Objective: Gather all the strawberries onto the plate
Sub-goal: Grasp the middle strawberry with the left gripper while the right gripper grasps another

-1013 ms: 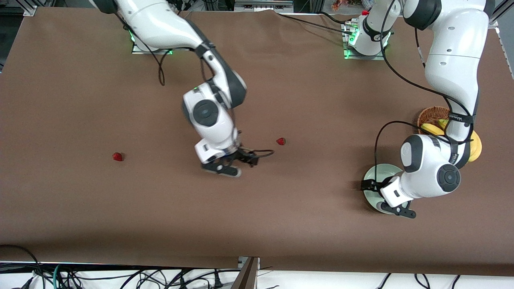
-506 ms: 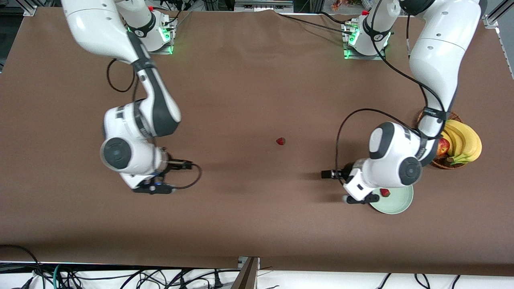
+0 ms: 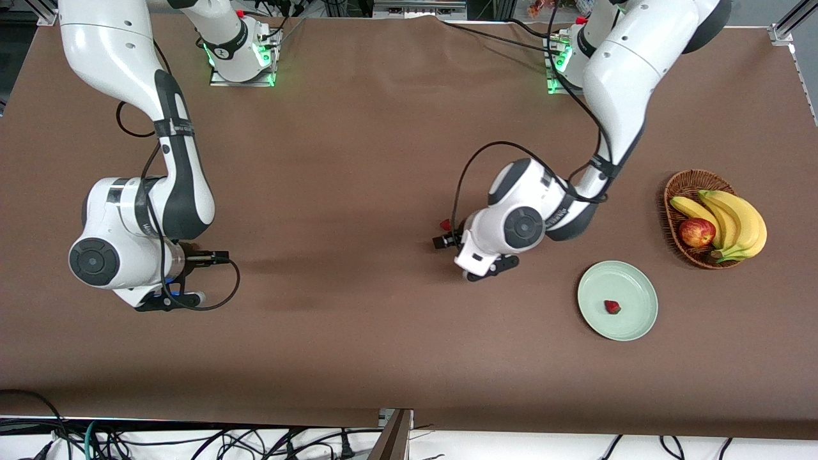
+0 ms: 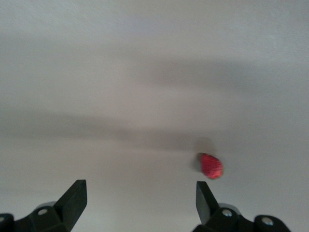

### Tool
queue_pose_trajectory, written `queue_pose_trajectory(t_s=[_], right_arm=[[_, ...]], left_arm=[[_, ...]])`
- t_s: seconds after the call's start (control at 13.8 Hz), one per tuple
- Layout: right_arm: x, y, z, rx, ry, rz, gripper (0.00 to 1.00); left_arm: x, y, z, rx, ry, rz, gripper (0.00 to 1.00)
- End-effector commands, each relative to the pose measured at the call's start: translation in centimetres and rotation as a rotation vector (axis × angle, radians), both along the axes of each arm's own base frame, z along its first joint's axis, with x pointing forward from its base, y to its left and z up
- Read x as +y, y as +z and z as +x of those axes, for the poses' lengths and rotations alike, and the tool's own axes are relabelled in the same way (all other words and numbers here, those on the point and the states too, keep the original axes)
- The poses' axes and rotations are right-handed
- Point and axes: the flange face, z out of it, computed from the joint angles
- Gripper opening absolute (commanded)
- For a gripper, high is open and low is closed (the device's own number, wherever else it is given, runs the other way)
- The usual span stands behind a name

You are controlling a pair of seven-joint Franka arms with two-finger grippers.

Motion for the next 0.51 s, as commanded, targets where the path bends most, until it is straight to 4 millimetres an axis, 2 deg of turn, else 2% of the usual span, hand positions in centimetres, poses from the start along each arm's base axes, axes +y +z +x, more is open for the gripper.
queue_pose_trajectory(t_s=[0.0,0.07,0.43], right_arm=[[-3.4,-2.1,-1.7,0.001,0.073,0.020,1.00],[-4.5,-3.1,-2.2,0.002,0.073,0.018,1.00],[-7.0,-7.1,-5.0,-0.008,0.103,0.026,1.00]], left_arm=[[0.8,-1.3,-2.0,-0.050,0.012,0.022,1.00],[0.6,-1.7,-2.7,-0.055,0.014,0.023,1.00],[-4.0,-3.1,-6.5,-0.125,-0.009,0.157,1.00]])
